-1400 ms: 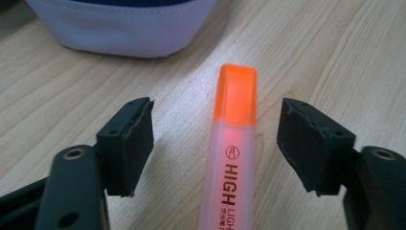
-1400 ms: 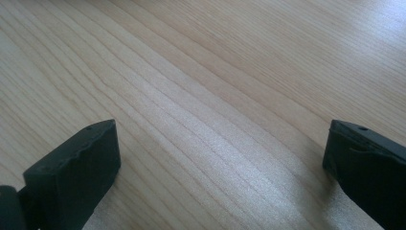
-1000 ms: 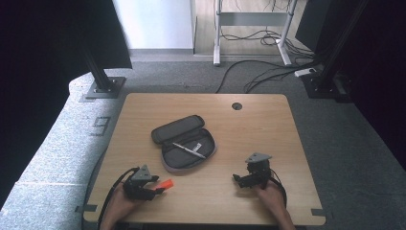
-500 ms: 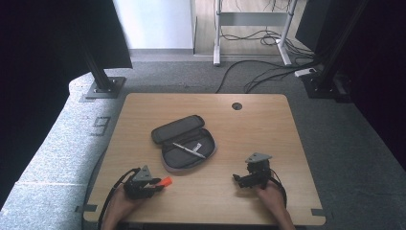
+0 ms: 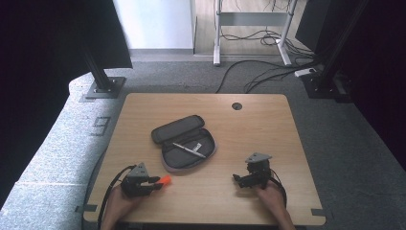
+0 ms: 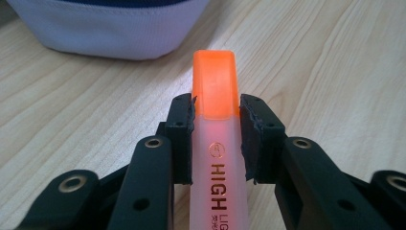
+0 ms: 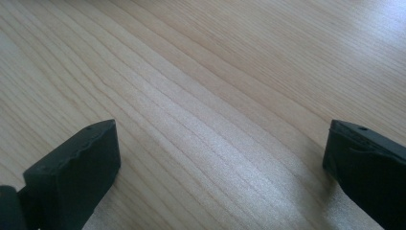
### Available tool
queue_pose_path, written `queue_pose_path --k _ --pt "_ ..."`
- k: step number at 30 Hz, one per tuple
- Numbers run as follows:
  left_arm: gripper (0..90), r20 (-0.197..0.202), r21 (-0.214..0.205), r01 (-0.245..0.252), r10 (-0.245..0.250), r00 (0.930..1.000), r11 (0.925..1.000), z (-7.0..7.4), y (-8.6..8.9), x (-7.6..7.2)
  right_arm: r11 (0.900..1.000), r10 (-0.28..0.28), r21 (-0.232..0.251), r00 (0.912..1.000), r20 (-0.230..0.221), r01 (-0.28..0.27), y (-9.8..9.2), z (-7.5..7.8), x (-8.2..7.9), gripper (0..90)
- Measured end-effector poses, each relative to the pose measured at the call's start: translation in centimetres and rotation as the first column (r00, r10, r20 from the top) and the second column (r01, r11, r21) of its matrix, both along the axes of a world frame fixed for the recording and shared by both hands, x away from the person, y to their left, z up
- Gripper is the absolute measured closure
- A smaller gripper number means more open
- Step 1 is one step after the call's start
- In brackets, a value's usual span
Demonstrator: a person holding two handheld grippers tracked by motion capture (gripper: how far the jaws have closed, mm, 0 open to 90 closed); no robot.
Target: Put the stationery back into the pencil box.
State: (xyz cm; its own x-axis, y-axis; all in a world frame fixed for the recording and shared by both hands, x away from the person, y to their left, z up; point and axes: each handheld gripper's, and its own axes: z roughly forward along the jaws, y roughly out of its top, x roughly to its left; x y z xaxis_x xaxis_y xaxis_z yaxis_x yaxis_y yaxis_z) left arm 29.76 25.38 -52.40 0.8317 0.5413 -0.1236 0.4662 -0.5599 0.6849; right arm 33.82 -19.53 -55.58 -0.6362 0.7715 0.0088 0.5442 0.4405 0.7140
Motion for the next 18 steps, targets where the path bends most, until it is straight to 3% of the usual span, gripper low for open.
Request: queue_pose_path --k 18 --pt "67.2 0.035 -0.03 -0.011 0.012 0.9993 0.9995 3.1 0.2 -0.2 1.0 0.005 0.0 1.0 0.0 -0.005 0.0 0.0 0.1 0.0"
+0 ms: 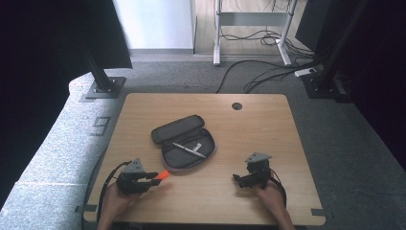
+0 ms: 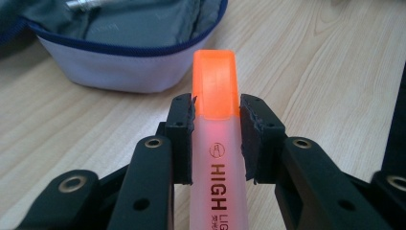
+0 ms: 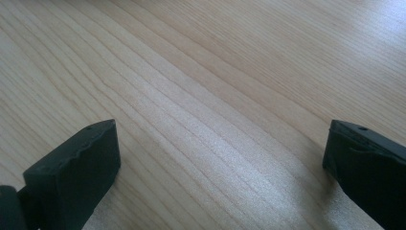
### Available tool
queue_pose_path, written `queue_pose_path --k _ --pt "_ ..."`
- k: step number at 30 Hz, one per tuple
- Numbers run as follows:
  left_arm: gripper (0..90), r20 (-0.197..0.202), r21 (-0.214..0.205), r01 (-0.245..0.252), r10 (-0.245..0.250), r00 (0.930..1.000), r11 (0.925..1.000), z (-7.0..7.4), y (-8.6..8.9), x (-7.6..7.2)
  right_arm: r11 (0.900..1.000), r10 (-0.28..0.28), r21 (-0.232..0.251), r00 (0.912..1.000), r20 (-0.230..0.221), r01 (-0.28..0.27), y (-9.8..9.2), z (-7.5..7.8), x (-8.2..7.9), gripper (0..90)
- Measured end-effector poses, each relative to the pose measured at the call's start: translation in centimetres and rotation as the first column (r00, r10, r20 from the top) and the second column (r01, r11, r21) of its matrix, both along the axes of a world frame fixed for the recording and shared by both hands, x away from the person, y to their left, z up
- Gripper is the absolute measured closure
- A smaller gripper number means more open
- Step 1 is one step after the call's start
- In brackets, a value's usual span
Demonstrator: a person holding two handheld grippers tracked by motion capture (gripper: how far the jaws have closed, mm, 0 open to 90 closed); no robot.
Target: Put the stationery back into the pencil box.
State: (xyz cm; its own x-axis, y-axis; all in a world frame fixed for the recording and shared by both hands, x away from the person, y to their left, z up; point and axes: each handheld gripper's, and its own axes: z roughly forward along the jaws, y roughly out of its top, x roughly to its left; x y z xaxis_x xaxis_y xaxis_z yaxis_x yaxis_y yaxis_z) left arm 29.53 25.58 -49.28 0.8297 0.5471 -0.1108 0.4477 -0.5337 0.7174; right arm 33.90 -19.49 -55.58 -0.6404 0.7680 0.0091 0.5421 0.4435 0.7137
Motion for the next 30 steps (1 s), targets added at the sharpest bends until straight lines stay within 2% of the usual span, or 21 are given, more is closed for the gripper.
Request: queue_pose_path --k 6,13,30 --pt "67.1 0.018 0.002 -0.017 0.016 0.9997 0.9999 1.4 -0.2 0.3 1.0 0.0 -0.001 1.0 0.001 0.0 0.0 0.0 0.0 0.0" --pt "67.1 0.039 -0.018 -0.022 0.023 0.999 0.9996 3.2 -0.6 0.9 1.0 0.001 -0.001 1.0 0.001 -0.001 0.0 0.0 0.0 0.0" --pt "67.1 0.057 -0.011 -0.014 0.014 0.9983 0.9998 5.5 -2.1 3.1 1.0 0.001 -0.001 1.0 0.0 -0.001 0.0 0.0 0.0 0.0"
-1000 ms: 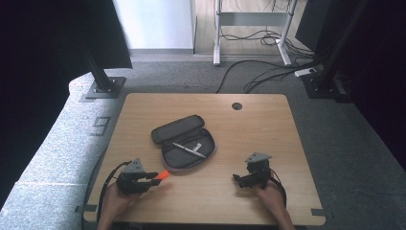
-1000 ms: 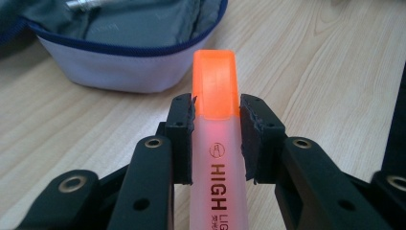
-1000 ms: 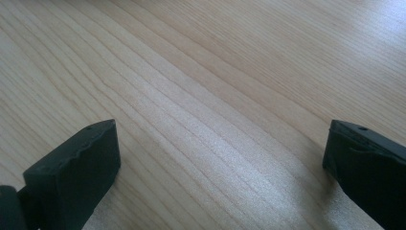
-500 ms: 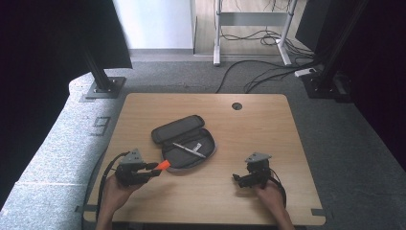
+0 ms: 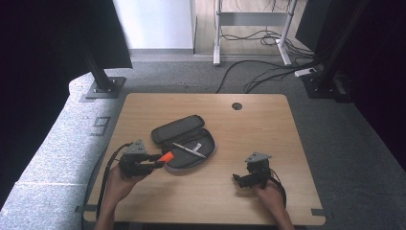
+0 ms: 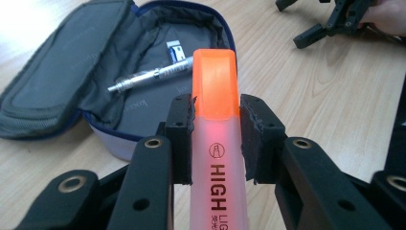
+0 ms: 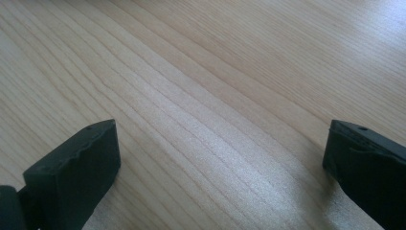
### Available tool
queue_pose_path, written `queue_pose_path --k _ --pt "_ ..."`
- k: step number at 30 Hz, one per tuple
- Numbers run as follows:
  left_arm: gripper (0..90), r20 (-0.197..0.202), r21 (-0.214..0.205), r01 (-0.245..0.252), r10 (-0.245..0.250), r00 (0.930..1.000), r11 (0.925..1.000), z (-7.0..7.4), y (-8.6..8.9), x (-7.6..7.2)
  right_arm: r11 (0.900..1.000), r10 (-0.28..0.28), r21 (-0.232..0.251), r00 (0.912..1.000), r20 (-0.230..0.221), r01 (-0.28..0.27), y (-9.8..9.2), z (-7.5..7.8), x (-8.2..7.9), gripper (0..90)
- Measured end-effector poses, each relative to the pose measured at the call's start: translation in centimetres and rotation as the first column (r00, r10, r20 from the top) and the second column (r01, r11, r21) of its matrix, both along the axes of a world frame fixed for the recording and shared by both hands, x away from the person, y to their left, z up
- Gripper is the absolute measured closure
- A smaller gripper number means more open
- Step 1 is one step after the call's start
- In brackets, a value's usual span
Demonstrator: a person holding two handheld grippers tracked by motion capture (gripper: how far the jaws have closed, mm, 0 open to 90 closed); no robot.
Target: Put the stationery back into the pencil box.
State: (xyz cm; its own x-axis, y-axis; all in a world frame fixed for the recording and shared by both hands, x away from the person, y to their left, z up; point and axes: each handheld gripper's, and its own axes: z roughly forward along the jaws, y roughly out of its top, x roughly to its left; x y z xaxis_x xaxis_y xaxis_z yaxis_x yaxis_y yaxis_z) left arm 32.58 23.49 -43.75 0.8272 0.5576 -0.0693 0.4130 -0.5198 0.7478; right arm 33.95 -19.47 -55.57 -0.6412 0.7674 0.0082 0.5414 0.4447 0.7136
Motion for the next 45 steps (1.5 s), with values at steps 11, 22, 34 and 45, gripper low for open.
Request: queue_pose_path --k 11,22,34,45 --pt "67.1 0.011 0.017 0.015 -0.015 0.9998 0.9997 1.6 -2.0 2.2 1.0 0.0 0.0 1.0 0.0 0.0 0.0 0.0 0.0 0.0" --pt "67.0 0.022 0.019 0.03 -0.03 0.9993 0.9994 2.2 -4.3 4.4 1.0 -0.001 0.001 1.0 0.0 0.001 0.0 0.0 0.0 0.0" --pt "66.9 0.008 0.027 0.018 -0.018 0.9998 0.9995 1.1 -6.5 7.4 1.0 0.0 0.0 1.0 0.002 0.0 0.0 0.0 0.0 0.0" --pt "66.8 -0.016 0.057 -0.002 0.003 0.9999 0.9984 -1.8 -7.8 9.6 1.0 0.0 -0.001 1.0 0.002 0.0 0.0 0.0 0.0 0.0"
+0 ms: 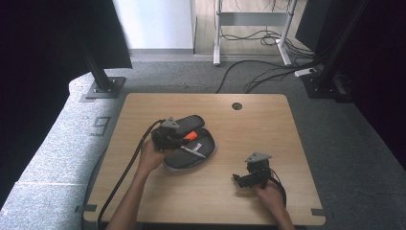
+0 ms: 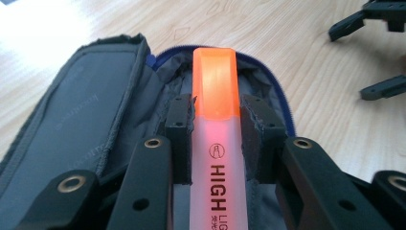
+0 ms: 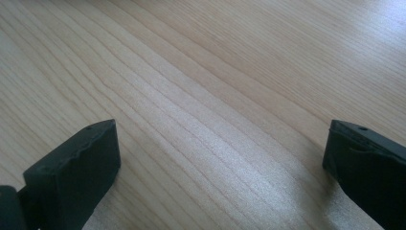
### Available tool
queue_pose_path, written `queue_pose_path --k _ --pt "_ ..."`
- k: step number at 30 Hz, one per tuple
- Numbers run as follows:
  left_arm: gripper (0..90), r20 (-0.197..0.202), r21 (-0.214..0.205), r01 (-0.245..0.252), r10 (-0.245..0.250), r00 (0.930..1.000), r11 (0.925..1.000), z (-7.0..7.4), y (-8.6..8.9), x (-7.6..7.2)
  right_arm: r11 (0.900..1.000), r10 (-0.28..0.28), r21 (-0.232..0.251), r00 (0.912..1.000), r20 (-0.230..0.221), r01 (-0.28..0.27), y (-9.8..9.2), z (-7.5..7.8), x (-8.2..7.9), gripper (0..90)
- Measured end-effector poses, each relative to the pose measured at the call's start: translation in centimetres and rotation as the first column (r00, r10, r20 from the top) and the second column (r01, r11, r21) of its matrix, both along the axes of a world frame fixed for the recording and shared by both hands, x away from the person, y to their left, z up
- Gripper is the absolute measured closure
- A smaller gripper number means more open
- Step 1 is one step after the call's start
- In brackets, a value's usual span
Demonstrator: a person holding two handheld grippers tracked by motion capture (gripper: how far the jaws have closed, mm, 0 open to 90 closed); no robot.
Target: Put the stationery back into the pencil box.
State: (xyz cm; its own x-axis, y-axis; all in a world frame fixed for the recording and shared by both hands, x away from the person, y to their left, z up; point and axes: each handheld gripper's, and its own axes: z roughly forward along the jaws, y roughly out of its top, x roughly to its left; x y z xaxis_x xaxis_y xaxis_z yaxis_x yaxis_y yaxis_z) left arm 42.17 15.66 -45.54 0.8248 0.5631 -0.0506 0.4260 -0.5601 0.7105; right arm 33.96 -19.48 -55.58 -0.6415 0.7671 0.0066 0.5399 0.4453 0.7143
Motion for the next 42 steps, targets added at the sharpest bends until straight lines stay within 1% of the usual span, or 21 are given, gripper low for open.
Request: queue_pose_path --k 3,9,13,19,21,24,26,28,29,30,33,36,37,39,40,42 --pt "66.7 -0.008 0.013 -0.01 0.01 0.9999 0.9999 -0.9 -0.4 0.5 1.0 0.0 0.0 1.0 0.0 0.0 0.0 0.0 0.0 0.0" --pt "66.5 -0.026 0.025 -0.007 0.008 0.9996 0.9997 -2.1 -1.1 1.0 1.0 0.0 0.0 1.0 -0.001 0.0 0.0 0.0 0.0 0.0" --pt "66.4 -0.031 0.052 -0.01 0.012 0.9995 0.9986 -2.9 -1.5 1.2 1.0 0.0 0.0 1.0 -0.001 0.0 0.0 0.0 0.0 0.0" --pt "66.1 -0.044 0.076 -0.006 0.009 0.999 0.9971 -3.6 -1.9 1.3 1.0 -0.001 0.001 1.0 -0.002 0.001 0.0 0.0 0.0 0.0" --pt "65.8 -0.048 0.076 -0.007 0.011 0.9988 0.9971 -3.7 -2.0 1.4 1.0 -0.001 0.0 1.0 -0.002 0.001 0.0 0.0 0.0 0.0" --pt "59.2 -0.035 0.088 -0.014 0.017 0.9992 0.9961 -3.8 -2.0 1.3 1.0 -0.001 0.0 1.0 -0.002 0.001 0.0 0.0 0.0 0.0" --pt "53.3 -0.018 0.098 -0.027 0.028 0.9994 0.9948 -3.7 -2.0 1.3 1.0 -0.001 0.0 1.0 -0.002 0.001 0.0 0.0 0.0 0.0" --pt "49.8 -0.008 0.101 -0.037 0.038 0.9992 0.9942 -3.6 -1.9 1.3 1.0 -0.001 0.001 1.0 -0.002 0.001 0.0 0.0 0.0 0.0" --pt "48.2 -0.007 0.094 -0.041 0.042 0.9991 0.9947 -3.6 -1.9 1.3 1.0 -0.001 0.0 1.0 -0.002 0.001 0.0 0.0 0.0 0.0" --pt "43.8 -0.009 0.086 -0.047 0.048 0.9988 0.9952 -3.5 -1.9 1.3 1.0 -0.001 0.001 1.0 -0.002 0.001 0.0 0.0 0.0 0.0" --pt "35.7 -0.011 0.059 -0.056 0.057 0.9983 0.9967 -3.3 -1.7 1.3 1.0 -0.001 0.001 1.0 -0.002 0.001 0.0 0.0 0.0 0.0" --pt "26.7 -0.018 0.026 -0.051 0.052 0.9985 0.9983 -3.1 -1.5 1.3 1.0 -0.001 0.001 1.0 -0.002 0.001 0.0 0.0 0.0 0.0" --pt "25.0 -0.019 0.016 -0.049 0.049 0.9986 0.9987 -3.0 -1.5 1.3 1.0 -0.001 0.0 1.0 -0.002 0.001 0.0 0.0 0.0 0.0" --pt "20.7 -0.017 0.007 -0.046 0.046 0.9988 0.9989 -2.8 -1.4 1.1 1.0 -0.001 0.001 1.0 -0.002 0.001 0.0 0.0 0.0 0.0" --pt "19.1 -0.016 0.01 -0.037 0.037 0.9992 0.9993 -2.7 -1.3 1.0 1.0 0.0 0.0 1.0 0.0 0.0 0.0 0.0 0.0 0.0" --pt "15.6 -0.003 0.007 -0.039 0.039 0.9992 0.9992 -2.4 -1.2 0.8 1.0 0.0 0.0 1.0 0.0 0.0 0.0 0.0 0.0 0.0"
